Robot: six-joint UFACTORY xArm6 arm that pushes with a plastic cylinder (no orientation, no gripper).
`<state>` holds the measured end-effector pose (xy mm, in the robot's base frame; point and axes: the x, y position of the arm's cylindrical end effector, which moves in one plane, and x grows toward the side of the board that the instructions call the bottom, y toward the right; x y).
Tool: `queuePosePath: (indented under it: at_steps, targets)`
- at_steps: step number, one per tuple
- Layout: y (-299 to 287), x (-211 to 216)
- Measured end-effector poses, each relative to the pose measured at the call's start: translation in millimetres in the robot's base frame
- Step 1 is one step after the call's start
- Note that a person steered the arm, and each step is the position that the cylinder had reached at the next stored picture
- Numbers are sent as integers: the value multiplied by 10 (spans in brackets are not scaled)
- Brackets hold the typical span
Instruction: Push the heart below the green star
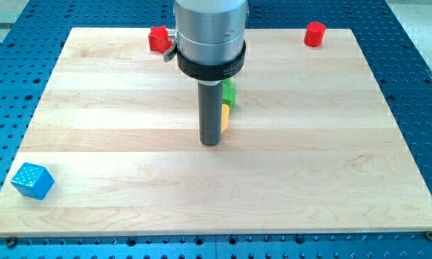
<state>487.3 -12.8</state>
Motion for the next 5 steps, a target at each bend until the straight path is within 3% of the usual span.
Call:
queuePosePath:
  at_steps: [1,2,3,4,5]
  targets:
    - [-558,149]
    - [-1457,989]
    - [-2262,1255]
    - [-2913,970]
    - [-2466,722]
